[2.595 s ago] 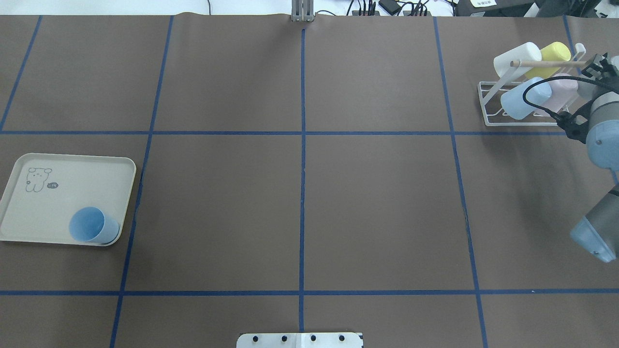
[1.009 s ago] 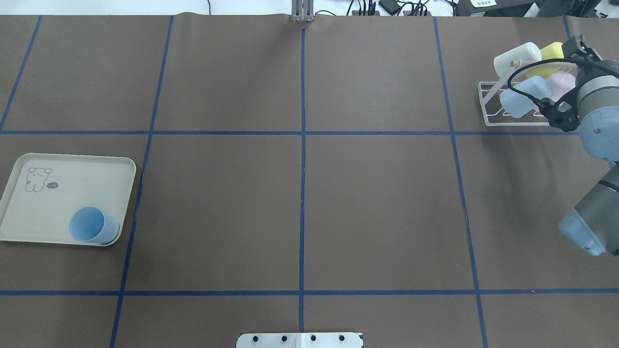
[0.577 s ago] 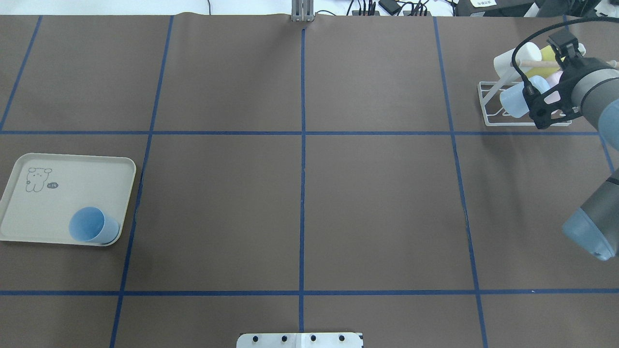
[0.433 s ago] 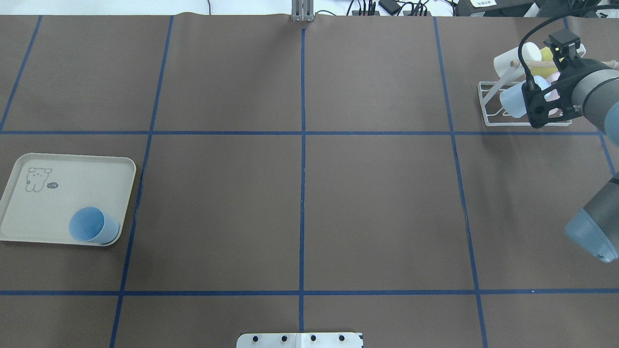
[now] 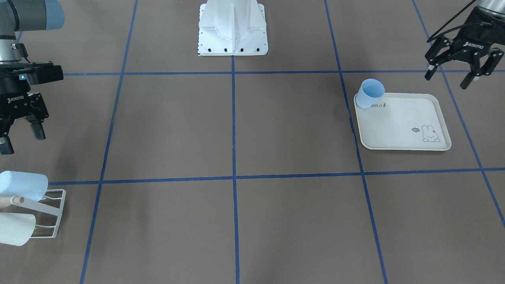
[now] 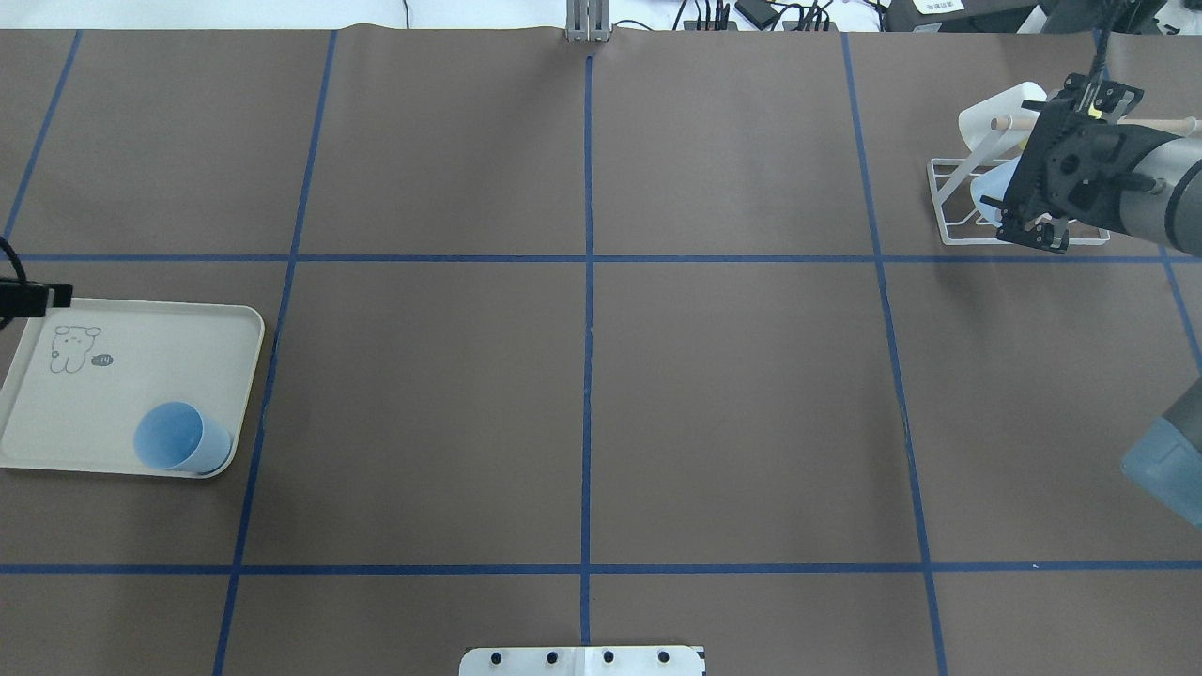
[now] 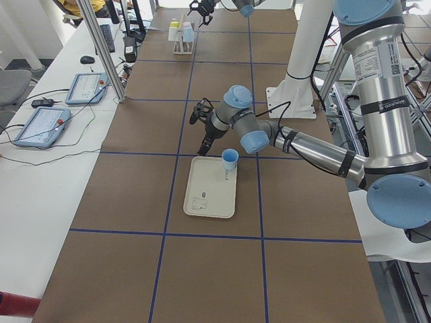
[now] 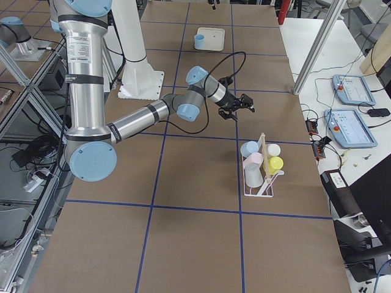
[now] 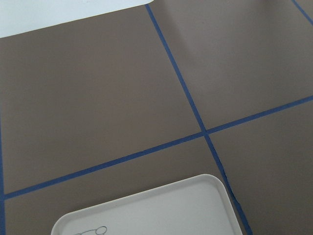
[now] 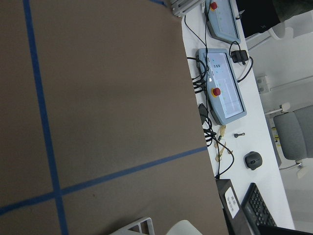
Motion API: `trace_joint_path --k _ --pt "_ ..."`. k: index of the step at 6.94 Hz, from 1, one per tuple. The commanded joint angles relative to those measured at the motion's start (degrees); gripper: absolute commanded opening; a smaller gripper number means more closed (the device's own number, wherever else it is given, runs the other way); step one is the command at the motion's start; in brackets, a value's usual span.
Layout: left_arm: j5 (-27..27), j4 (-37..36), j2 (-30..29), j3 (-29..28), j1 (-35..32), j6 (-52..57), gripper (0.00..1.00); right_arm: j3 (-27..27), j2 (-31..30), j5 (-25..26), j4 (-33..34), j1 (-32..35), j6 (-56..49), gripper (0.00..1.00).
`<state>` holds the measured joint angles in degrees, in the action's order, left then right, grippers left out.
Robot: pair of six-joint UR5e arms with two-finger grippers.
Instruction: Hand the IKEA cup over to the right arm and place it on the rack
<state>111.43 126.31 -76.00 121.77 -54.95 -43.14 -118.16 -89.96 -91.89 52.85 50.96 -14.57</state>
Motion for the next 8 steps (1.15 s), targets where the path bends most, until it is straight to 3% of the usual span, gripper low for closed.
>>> trace_joint_path --k 1,3,7,8 --pt "-5.5 0.6 0.1 -0.9 9.8 -9.7 1.00 -3.6 0.7 -10.9 0.2 -0.1 19.2 1.00" --pt "-9.2 3.0 2.2 -0.9 16.2 -15.9 1.00 -3.3 0.8 -13.9 0.9 -0.2 20.6 1.00" --pt "-11.0 3.3 3.7 -2.1 21.0 -18.3 0.99 -3.0 0.7 -14.2 0.7 -0.2 20.6 1.00" --pt "-11.1 3.3 3.8 -2.1 21.3 -18.3 0.90 -3.0 0.7 -14.3 0.7 -0.2 20.6 1.00"
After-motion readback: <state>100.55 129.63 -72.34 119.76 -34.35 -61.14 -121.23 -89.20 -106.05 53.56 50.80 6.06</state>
